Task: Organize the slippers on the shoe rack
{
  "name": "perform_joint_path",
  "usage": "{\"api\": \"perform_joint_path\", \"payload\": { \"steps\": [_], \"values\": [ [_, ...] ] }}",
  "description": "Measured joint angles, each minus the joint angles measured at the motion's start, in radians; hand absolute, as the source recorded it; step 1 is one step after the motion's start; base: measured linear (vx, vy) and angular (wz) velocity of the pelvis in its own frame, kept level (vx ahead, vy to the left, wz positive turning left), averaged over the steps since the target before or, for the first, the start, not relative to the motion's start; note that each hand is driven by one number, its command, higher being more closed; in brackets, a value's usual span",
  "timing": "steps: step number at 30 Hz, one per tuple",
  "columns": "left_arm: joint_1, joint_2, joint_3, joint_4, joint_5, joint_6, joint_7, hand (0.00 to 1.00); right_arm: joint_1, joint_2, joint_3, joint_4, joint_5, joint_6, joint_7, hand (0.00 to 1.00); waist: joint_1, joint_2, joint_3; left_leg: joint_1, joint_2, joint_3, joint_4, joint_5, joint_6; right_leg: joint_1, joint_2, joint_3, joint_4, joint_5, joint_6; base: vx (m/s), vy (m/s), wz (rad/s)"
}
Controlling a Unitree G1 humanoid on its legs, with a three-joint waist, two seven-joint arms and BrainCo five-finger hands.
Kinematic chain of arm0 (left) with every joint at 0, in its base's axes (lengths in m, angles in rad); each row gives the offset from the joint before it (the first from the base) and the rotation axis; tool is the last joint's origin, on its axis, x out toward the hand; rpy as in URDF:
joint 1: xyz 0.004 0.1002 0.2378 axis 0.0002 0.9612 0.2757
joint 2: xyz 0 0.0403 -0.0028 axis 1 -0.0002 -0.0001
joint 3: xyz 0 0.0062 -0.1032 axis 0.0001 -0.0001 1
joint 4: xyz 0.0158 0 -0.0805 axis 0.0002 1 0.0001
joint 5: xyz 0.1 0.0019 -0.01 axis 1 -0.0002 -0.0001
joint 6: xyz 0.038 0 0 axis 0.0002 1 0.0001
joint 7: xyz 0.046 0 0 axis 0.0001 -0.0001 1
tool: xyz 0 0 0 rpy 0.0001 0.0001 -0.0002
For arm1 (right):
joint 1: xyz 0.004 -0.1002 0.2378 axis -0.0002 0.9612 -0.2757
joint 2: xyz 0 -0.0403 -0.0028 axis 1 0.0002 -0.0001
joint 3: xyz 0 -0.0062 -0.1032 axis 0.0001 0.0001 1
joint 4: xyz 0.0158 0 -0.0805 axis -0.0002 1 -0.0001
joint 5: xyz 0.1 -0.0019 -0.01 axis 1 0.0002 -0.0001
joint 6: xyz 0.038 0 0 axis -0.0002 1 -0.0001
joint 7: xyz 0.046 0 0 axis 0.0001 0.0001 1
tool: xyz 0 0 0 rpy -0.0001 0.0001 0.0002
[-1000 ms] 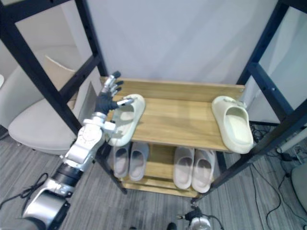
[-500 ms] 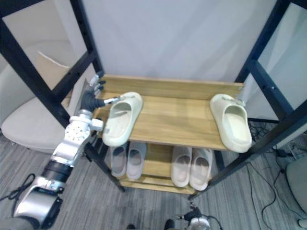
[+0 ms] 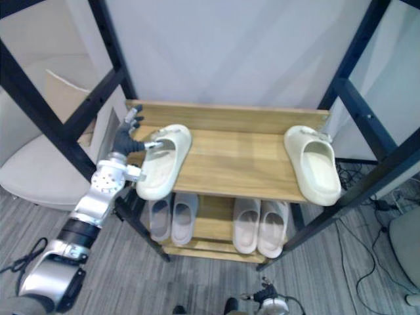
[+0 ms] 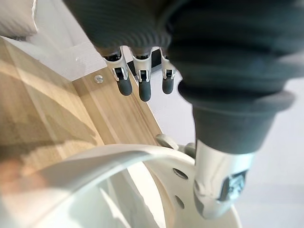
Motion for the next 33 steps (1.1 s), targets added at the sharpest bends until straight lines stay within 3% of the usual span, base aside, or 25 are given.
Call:
{"api": "perform_joint_path", "payload": {
  "steps": [7, 8, 33],
  "values": [
    [-0.013, 0.000, 0.004, 0.029, 0.021, 0.002, 0.000, 0.00, 0.002, 0.000, -0.002, 0.000, 0.001, 0.000, 0.000, 0.00, -0.001, 0.001, 0.001, 0.002, 0.002, 0.025, 0.000, -0.001, -0.002, -0.005, 0.001, 0.015, -0.004, 0.000, 0.000, -0.01, 0.005, -0.06],
    [-0.021, 0.000, 0.004, 0.034, 0.036, 0.003, 0.000, 1.00, 0.001, 0.000, -0.003, 0.000, 0.001, 0.000, 0.000, 0.00, -0.001, 0.001, 0.001, 0.001, 0.002, 0.025, 0.000, -0.001, -0.002, -0.008, 0.001, 0.019, -0.004, 0.000, 0.000, -0.02, 0.012, -0.07],
    [-0.055, -0.001, 0.005, 0.081, 0.049, 0.024, 0.010, 1.00, 0.001, 0.008, -0.041, -0.001, 0.003, 0.005, -0.004, 0.00, -0.013, 0.006, 0.003, 0.007, 0.001, 0.050, 0.001, -0.002, -0.003, -0.014, 0.000, 0.044, -0.006, 0.008, 0.000, 0.00, 0.007, -0.03]
  ]
}}
